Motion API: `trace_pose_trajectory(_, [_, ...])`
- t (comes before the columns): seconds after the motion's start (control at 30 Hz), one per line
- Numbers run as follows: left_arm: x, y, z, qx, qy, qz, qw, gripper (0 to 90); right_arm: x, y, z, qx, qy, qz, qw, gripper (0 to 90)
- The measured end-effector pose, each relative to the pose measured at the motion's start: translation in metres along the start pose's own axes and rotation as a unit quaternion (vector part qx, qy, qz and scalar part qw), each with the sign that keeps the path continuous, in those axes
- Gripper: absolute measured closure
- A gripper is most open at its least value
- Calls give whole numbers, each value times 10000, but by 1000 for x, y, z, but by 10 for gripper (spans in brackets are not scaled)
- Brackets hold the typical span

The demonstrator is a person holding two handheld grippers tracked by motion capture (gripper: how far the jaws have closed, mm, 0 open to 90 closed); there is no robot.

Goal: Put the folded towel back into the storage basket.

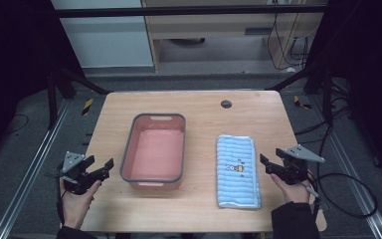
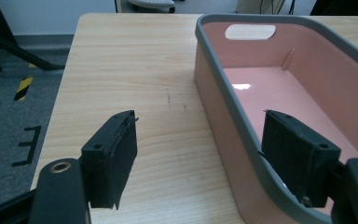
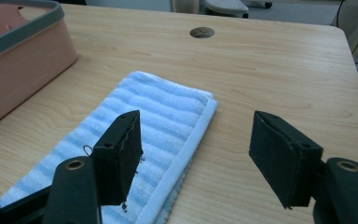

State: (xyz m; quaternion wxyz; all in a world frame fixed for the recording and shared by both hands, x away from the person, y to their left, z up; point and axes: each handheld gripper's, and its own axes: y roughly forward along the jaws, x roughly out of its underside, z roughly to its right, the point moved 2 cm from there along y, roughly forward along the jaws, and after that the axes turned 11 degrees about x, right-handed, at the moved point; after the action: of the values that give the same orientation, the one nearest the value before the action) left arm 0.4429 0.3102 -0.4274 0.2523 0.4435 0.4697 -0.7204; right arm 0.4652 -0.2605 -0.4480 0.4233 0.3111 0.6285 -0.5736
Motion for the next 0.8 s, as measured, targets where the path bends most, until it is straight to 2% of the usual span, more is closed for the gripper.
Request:
trace_pose_trajectory(0.1, [-3,-1,8,97,3,39,9999,266,-4,-2,3,26,46,29,10000,348])
trace_pose_trajectory(0.27, [-7,0,26,297,159,62,9994,262,-6,-2,6,15,41,44,10000,376])
trace_pose_trajectory(0.37, [-9,1,31,330,227,74,9992,257,-7,-2,5,-2,28,15,10000,378])
trace_pose_trajectory(0.57, [-14,4,52,574,314,-5,9979,241,-15,-1,2,-56,-27,-5,10000,385])
trace_pose_trajectory(0.7, [-17,5,67,623,495,-22,9968,238,-19,-1,1,-106,-7,-12,9999,385])
trace_pose_trajectory(0.8, [-19,7,75,697,512,-26,9963,234,-22,0,0,-126,-23,2,9999,386])
